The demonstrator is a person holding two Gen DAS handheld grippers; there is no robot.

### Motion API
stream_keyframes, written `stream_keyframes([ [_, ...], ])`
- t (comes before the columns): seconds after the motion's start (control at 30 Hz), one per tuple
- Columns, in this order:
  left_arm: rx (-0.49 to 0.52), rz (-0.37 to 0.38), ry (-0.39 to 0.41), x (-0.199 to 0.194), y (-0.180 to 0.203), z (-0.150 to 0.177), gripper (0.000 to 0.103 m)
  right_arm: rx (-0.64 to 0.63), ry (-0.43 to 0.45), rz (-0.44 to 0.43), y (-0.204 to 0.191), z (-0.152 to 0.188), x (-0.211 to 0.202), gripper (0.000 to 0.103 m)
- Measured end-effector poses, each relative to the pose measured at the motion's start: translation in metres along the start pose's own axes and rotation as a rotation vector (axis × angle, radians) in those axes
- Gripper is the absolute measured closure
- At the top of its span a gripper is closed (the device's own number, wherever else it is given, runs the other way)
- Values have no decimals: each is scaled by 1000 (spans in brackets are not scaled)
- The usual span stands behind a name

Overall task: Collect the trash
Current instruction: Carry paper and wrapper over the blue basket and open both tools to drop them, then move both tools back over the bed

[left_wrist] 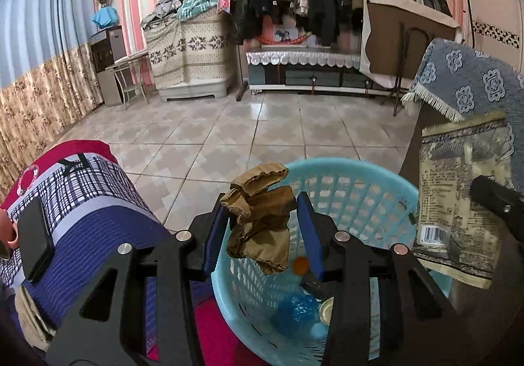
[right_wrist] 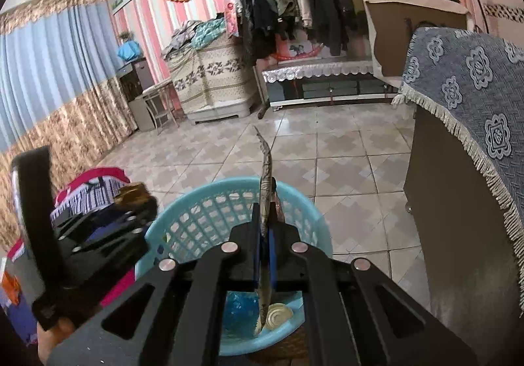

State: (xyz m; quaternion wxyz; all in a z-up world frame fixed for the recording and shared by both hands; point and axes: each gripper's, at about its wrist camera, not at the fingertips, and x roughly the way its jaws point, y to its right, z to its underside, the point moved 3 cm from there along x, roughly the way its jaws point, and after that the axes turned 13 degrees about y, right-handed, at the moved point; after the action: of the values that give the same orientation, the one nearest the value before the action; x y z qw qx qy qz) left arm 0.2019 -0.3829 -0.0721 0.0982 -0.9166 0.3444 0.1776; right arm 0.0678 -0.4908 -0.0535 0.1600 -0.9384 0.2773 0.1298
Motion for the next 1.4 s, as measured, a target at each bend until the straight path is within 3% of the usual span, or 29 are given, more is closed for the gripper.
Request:
stream_keyframes([
  [0.2,27,2,-5,6,5,4,58,15,2,-6,3,1,5,99],
  [0.27,30,-4,0,5,4,2,43,26,-1,-2,5,2,5,99],
  [0.33,20,-6,14,1,2,0,35,32,-4,1,7,2,7,99],
  [0.67,15,-143,71,-34,-46,-11,13,10,-3,-20,-8,5,13,99],
  [0.9,-15,-213,94,-53,-87,-14,11,1,-6,-16,-26,8,32,98],
  [1.13,-63,-211,83,-53,-104,-11,11,-63,-89,27,-41,26,61,97],
  [1.2,-62,-212,80,-53,-104,-10,11,-79,-99,36,-42,28,62,88],
  [1.27,-64,-213,80,-53,-104,-10,11,-75,-87,39,-40,28,60,43],
  [1.4,-61,-216,81,-52,-106,-9,10,-80,-75,41,-38,24,55,37],
])
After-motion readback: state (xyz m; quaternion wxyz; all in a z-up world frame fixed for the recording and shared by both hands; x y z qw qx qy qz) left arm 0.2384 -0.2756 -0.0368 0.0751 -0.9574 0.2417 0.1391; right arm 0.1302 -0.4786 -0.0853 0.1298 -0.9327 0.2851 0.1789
